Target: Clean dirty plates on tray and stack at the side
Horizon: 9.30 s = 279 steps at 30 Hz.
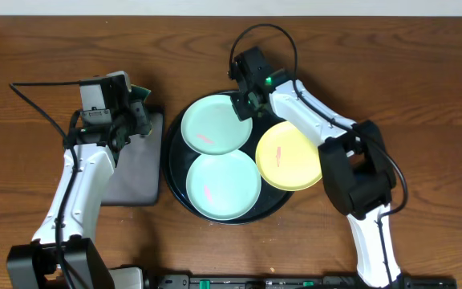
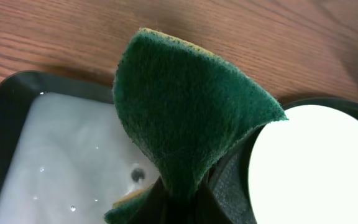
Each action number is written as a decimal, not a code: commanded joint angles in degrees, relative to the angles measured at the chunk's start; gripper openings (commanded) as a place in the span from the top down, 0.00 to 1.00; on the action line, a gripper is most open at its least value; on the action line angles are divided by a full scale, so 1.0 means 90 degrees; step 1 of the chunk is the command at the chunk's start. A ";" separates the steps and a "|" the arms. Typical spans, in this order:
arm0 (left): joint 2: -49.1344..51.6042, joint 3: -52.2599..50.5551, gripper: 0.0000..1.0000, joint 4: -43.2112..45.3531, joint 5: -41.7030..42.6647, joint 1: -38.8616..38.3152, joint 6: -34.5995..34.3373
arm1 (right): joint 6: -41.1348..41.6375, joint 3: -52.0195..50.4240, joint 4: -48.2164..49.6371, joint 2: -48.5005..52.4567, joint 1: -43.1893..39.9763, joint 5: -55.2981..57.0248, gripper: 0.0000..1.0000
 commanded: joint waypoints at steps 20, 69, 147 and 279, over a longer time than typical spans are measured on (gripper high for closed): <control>-0.0029 -0.0041 0.92 0.0032 0.0063 0.0010 -0.0036 | 0.3861 -0.0748 -0.0255 -0.0867 0.0022 0.1537 0.99; 0.0374 0.1263 0.93 -0.0920 -0.0476 -0.1729 -0.0920 | 0.0180 -0.1013 -0.0478 -0.1124 -0.0639 -0.0364 0.52; 0.2671 0.0935 0.92 0.0534 0.0107 -0.2215 -0.2062 | 0.1090 -0.2285 0.1758 -0.1127 0.0056 -0.0129 0.88; 0.2365 0.1001 0.93 0.0231 0.0279 -0.2290 -0.2414 | 0.0804 -0.2358 0.1588 -0.1171 0.0056 0.0299 0.99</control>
